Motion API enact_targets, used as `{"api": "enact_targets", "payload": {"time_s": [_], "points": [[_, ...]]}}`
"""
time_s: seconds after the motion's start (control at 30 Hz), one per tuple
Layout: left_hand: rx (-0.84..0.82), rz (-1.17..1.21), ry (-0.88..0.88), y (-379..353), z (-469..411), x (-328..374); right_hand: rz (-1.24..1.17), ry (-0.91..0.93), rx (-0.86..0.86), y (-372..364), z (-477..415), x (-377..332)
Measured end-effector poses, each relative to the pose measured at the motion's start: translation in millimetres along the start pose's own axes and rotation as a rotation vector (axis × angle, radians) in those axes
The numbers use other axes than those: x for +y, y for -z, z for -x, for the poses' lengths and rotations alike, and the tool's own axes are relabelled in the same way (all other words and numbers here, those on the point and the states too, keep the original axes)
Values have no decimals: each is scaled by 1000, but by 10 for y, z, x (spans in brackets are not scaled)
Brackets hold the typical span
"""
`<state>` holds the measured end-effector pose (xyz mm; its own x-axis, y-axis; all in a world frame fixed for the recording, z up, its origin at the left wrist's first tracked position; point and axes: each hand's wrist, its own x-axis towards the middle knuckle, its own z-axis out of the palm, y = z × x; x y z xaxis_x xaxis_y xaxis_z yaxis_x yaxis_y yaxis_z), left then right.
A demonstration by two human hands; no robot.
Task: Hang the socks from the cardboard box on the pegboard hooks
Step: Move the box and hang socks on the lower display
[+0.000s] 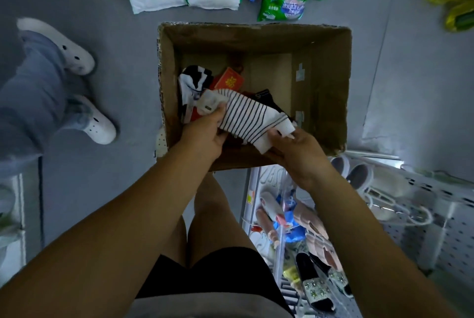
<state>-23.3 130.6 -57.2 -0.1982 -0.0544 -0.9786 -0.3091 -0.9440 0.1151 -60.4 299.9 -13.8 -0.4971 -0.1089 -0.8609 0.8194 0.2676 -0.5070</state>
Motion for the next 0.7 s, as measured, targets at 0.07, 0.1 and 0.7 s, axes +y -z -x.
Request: {"api": "enact_targets", "payload": {"time_s": [0.07, 0.1, 0.7], "points": [[-10, -50, -40, 25, -70, 53, 24, -24, 58, 133, -92, -80], [-21, -62, -53, 43, -90, 83, 116, -12, 98, 205, -173, -129], [-42, -451, -284, 259, -265, 209, 965, 42, 60, 414, -2151, 224]]}}
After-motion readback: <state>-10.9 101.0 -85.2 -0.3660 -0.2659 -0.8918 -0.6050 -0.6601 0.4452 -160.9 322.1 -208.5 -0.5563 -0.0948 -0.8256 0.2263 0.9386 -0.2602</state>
